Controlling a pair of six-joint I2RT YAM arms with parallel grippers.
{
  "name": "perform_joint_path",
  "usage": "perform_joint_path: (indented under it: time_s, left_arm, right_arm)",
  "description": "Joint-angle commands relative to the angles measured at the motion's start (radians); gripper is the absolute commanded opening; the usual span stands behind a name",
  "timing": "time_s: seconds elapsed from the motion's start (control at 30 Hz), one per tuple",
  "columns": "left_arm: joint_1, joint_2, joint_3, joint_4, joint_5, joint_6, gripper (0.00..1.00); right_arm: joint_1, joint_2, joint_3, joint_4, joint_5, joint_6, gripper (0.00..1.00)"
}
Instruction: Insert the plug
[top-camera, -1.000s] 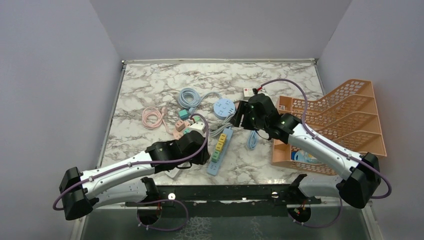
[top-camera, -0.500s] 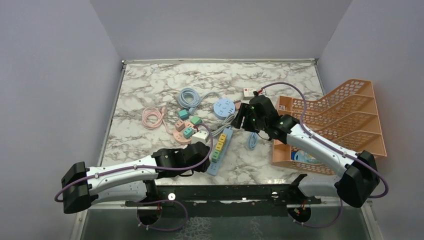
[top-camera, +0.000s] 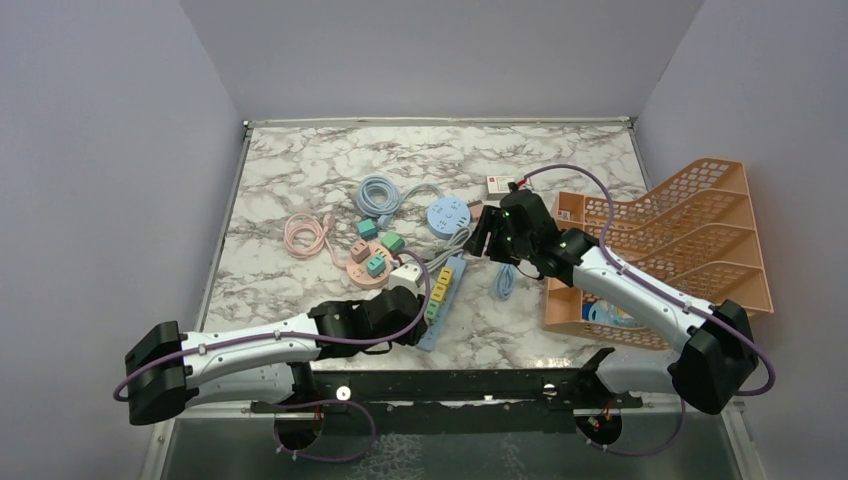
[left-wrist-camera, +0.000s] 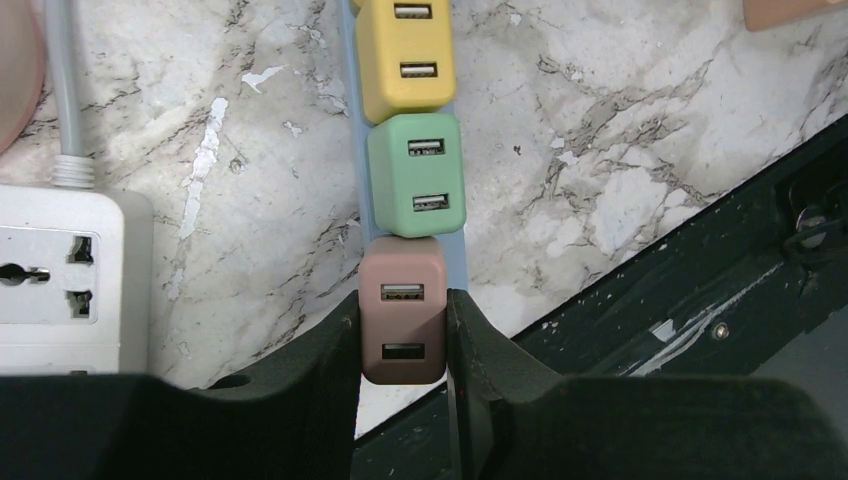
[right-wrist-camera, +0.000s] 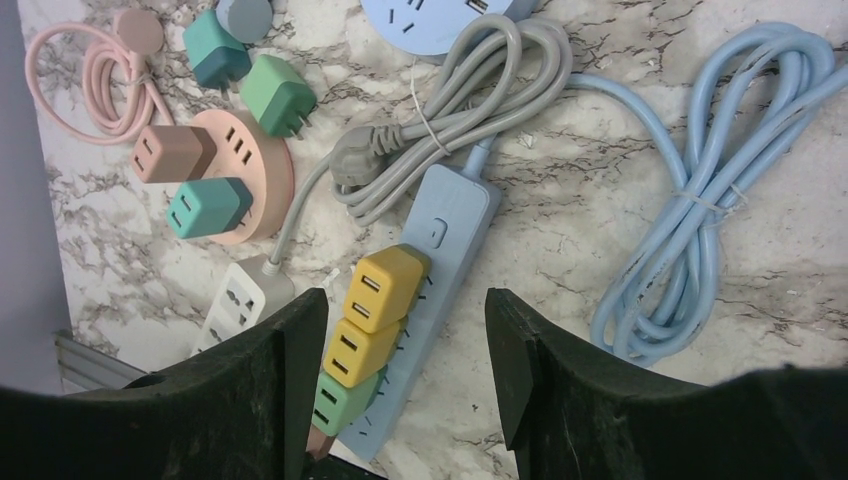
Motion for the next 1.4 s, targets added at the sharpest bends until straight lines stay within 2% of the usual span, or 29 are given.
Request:
perform_joint_path:
  time_s: [0.0, 0.4, 0.57, 0.8, 1.0, 1.2, 1.37]
  left_arm:
    - [-0.005, 0.012, -0.009, 0.078, 0.025, 0.023, 0.00]
    - [-0.005, 0.030, -0.051, 0.068, 0.020, -0.029, 0.00]
    - [-0.008, 0.070, -0.042, 0.004, 0.022, -0.065, 0.00]
    - [-0.077, 0.222, 0.060, -0.134, -0.077, -0.155, 0.00]
    - [-0.158, 0.314, 0.078, -0.163, -0.125, -0.228, 0.00]
    - [-0.169, 0.353, 0.037, -0.137, -0.110, -0.237, 0.00]
    - [-0.168, 0.445, 0.033, -0.125, -0.037, -0.212, 0.00]
  right_arm:
    - [-0.010, 0.005, -0.014, 0.027, -0.016, 0.001, 0.59]
    - [-0.019, -0.021, -0.054, 0.027, -0.023, -0.004, 0.59]
    - [-0.025, -0.037, -0.082, 0.039, -0.016, -0.002, 0.59]
    - [-0.039, -0.058, -0.107, 0.048, -0.011, -0.004, 0.59]
    - [-0.053, -0.071, -0.121, 0.043, -0.014, -0.019, 0.59]
    - [-0.065, -0.076, -0.127, 0.049, -0.031, -0.031, 0.59]
    - [-0.072, -0.066, -0.126, 0.059, -0.043, -0.032, 0.59]
